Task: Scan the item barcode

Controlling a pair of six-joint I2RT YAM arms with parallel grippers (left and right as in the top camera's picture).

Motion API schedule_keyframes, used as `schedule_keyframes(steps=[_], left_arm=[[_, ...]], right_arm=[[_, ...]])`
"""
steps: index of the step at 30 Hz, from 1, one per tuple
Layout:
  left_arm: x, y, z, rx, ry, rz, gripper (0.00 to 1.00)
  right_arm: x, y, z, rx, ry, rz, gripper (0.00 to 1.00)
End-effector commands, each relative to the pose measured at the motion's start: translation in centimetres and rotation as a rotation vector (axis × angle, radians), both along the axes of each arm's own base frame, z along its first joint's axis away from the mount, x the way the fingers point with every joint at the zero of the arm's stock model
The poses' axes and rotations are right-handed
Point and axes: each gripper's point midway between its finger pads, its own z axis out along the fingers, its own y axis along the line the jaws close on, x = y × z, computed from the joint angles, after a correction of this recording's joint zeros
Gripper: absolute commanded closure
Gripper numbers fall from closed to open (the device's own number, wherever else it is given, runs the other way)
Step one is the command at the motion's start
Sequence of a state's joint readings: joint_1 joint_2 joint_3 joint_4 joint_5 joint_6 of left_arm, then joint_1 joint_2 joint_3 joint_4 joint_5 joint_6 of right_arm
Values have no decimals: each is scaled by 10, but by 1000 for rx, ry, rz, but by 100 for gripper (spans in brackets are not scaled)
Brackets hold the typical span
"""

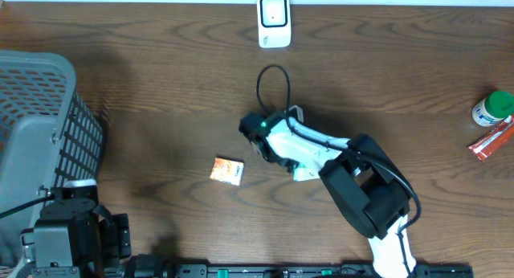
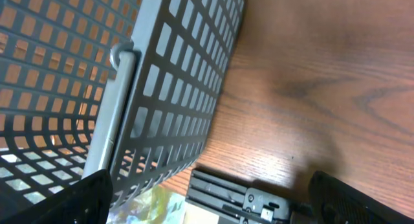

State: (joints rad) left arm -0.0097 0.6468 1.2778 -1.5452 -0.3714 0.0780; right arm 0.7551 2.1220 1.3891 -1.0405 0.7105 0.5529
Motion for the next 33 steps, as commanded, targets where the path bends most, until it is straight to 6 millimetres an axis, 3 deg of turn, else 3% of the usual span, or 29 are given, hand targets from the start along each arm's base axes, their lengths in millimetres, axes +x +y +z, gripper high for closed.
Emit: schedule_keyframes(steps=[1, 3, 6, 8, 14, 17, 19, 21, 23, 25, 26, 27, 29, 30, 33], left_arm=[[-1, 0, 1, 0, -6, 1, 4], [-1, 0, 1, 0, -6, 1, 4], [-1, 0, 1, 0, -6, 1, 3], [-1, 0, 1, 0, -6, 1, 3], [-1, 0, 1, 0, -6, 1, 4], [-1, 0, 1, 0, -6, 1, 4], [-1, 0, 1, 0, -6, 1, 4], [-1, 0, 1, 0, -6, 1, 4], [-1, 0, 1, 0, -6, 1, 3], [-1, 0, 1, 0, -6, 1, 4], [-1, 0, 1, 0, -6, 1, 4], [-1, 0, 1, 0, -6, 1, 4], [-1, 0, 1, 0, -6, 1, 4], [-1, 0, 1, 0, -6, 1, 4], [-1, 0, 1, 0, -6, 1, 4]], right_arm=[[30, 23, 61, 121, -167, -11, 99], [30, 26, 62, 150, -171, -21, 99], [22, 26, 47, 161, -141, -46, 99], [15, 27, 31, 153, -117, -51, 99], [-22, 49, -42, 124, 43, -38, 99], [-29, 54, -60, 103, 61, -19, 99], [-30, 56, -61, 117, 74, -25, 99], [-26, 59, -44, 131, 73, -35, 99], [-17, 64, -10, 162, 47, -41, 99], [-10, 71, 40, 242, 13, -53, 99], [-11, 77, 78, 336, 6, -63, 96], [-13, 79, 90, 372, 7, -64, 90], [-31, 87, 134, 564, 57, -54, 69], [-37, 88, 142, 604, 76, -52, 63], [-67, 86, 174, 778, 168, -57, 32]])
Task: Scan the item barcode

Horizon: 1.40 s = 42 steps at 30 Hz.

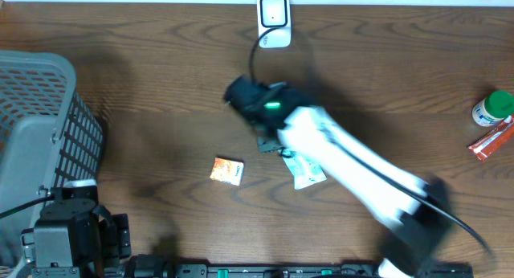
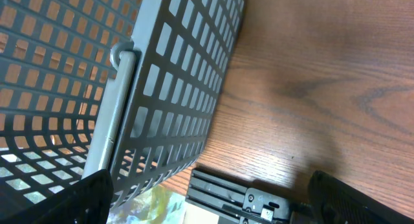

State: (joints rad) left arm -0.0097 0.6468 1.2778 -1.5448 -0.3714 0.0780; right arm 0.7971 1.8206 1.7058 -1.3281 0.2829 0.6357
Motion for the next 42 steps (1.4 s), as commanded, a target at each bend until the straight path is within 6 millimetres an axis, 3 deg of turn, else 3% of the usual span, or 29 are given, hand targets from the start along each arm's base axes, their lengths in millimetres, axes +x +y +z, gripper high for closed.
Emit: schedule_keyframes(steps=[1, 2, 6, 7, 9, 10, 15, 17, 20, 23, 27, 30, 33, 38, 42], left_arm=[[-1, 0, 1, 0, -5, 1, 4], [-1, 0, 1, 0, -5, 1, 4], [-1, 0, 1, 0, -5, 1, 4], [-1, 0, 1, 0, -5, 1, 4], [-1, 0, 1, 0, -5, 1, 4], [-1, 0, 1, 0, -5, 1, 4], [-1, 0, 1, 0, -5, 1, 4], [-1, 0, 1, 0, -5, 1, 4], [-1, 0, 1, 0, -5, 1, 4], [-1, 0, 1, 0, -5, 1, 4], [-1, 0, 1, 0, -5, 1, 4], [-1, 0, 1, 0, -5, 1, 4], [-1, 0, 1, 0, -5, 1, 3], [-1, 0, 1, 0, -5, 1, 4], [-1, 0, 1, 0, -5, 1, 4]], right_arm=[[-36, 7, 33, 238, 128, 19, 24], [-44, -4, 40, 265, 140, 2, 1], [-59, -16, 35, 368, 226, -106, 1], [-62, -14, 31, 388, 247, -112, 14], [-69, -14, 13, 398, 299, -139, 68], [-75, -20, -6, 369, 329, -182, 99], [-105, -53, -66, 224, 417, -296, 99], [-113, -60, -82, 197, 437, -303, 99], [-114, -67, -103, 180, 413, -318, 99], [-108, -63, -137, 240, 358, -334, 99], [-102, -66, -160, 269, 289, -379, 99], [-96, -68, -168, 275, 240, -385, 99], [-77, -71, -167, 268, 146, -388, 99], [-20, -62, -152, 376, -67, -389, 99], [5, -59, -141, 426, -143, -353, 99]])
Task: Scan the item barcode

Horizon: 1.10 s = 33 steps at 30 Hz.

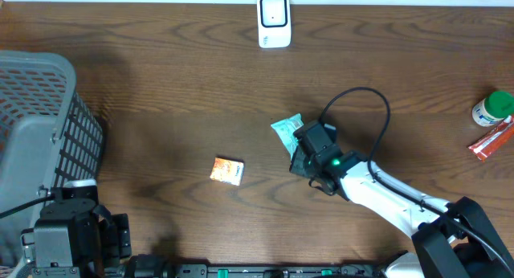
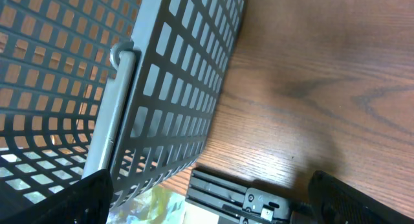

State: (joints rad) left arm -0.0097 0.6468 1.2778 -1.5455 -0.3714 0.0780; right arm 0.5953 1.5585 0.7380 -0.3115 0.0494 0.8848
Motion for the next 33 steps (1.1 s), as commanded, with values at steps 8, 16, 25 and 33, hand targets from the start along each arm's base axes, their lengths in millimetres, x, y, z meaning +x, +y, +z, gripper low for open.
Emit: schedule_keyframes(steps=[8, 16, 25, 33], left_arm=[[-1, 0, 1, 0, -6, 1, 4], [-1, 0, 1, 0, -6, 1, 4], [-1, 0, 1, 0, -6, 1, 4], [-1, 0, 1, 0, -6, 1, 4]], right_arm=[[-7, 17, 39, 239, 130, 77, 1], [5, -12, 28, 243, 175, -381, 24], [-20, -21, -15, 302, 249, -681, 1], [-37, -33, -46, 353, 202, -844, 1]])
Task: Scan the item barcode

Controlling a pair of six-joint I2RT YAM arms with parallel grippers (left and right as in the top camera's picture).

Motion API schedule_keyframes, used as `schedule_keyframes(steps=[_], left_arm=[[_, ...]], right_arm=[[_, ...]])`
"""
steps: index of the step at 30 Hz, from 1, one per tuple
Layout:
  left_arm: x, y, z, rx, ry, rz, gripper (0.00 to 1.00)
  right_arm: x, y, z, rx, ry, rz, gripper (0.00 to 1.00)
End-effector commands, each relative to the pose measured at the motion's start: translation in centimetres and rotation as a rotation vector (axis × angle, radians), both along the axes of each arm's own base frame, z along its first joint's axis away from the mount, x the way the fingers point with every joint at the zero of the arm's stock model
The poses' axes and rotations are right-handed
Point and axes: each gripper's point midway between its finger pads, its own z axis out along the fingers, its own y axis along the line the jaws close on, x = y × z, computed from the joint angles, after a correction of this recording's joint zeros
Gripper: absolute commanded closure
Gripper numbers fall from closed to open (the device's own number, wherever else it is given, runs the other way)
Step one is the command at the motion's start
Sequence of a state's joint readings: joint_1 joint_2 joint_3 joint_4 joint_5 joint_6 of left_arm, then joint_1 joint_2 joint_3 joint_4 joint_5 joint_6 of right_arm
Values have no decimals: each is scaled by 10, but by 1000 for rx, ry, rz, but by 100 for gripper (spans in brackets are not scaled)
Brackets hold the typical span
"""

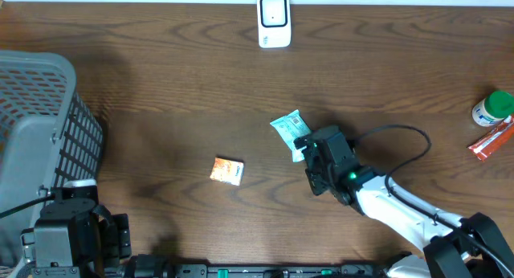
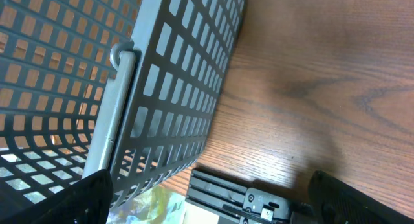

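The white barcode scanner (image 1: 273, 21) stands at the table's far edge. A teal-and-white packet (image 1: 287, 126) lies mid-table, its lower right corner at the tip of my right gripper (image 1: 305, 147); the overhead view does not show whether the jaws hold it. An orange packet (image 1: 227, 171) lies to the left, apart from both arms. My left gripper (image 2: 213, 208) is parked at the near left corner beside the basket, its fingers (image 2: 87, 198) wide apart and empty.
A grey mesh basket (image 1: 36, 109) fills the left side, its wall (image 2: 168, 88) close to my left wrist. A green-capped bottle (image 1: 491, 107) and a red packet (image 1: 490, 140) sit at the right edge.
The right gripper body has shifted slightly right and toward the near edge. More of the teal packet shows, hardly moved. The left arm has not moved.
The teal packet first lay under my right arm, right of the orange packet. Then the right gripper was blurred up near the scanner, with the packet still lying there. Later the packet was further back at the gripper's tip, where it stays.
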State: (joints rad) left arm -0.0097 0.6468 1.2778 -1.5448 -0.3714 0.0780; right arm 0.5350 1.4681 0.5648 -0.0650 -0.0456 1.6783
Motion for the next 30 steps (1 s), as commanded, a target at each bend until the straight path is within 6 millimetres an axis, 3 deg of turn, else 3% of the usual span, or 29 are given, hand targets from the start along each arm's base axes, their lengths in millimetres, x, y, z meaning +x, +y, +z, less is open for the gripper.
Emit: schedule_keyframes(steps=[1, 6, 9, 10, 11, 15, 18, 21, 23, 26, 27, 30], left_arm=[[-1, 0, 1, 0, -5, 1, 4], [-1, 0, 1, 0, -5, 1, 4], [-1, 0, 1, 0, -5, 1, 4], [-1, 0, 1, 0, -5, 1, 4], [-1, 0, 1, 0, -5, 1, 4], [-1, 0, 1, 0, -5, 1, 4], [-1, 0, 1, 0, -5, 1, 3], [-1, 0, 1, 0, -5, 1, 3], [-1, 0, 1, 0, -5, 1, 4], [-1, 0, 1, 0, -5, 1, 4], [-1, 0, 1, 0, -5, 1, 4], [-1, 0, 1, 0, -5, 1, 4]], right_arm=[[-41, -35, -52, -106, 144, -129, 1], [-31, -30, -65, -88, 105, -128, 1], [-28, -17, -84, -47, 118, -95, 1], [-30, -16, -93, -44, 132, -90, 6], [-37, -17, -106, -54, 170, -82, 33], [-47, -23, -121, -76, 226, -84, 99], [-35, -19, -109, -66, 160, -26, 99], [-17, -13, -81, -59, 45, 58, 99], [-3, -6, -52, -57, -76, 149, 99], [9, 4, 4, -74, -277, 303, 98], [8, 8, 32, -77, -368, 377, 98], [-4, 16, 88, -45, -538, 501, 98]])
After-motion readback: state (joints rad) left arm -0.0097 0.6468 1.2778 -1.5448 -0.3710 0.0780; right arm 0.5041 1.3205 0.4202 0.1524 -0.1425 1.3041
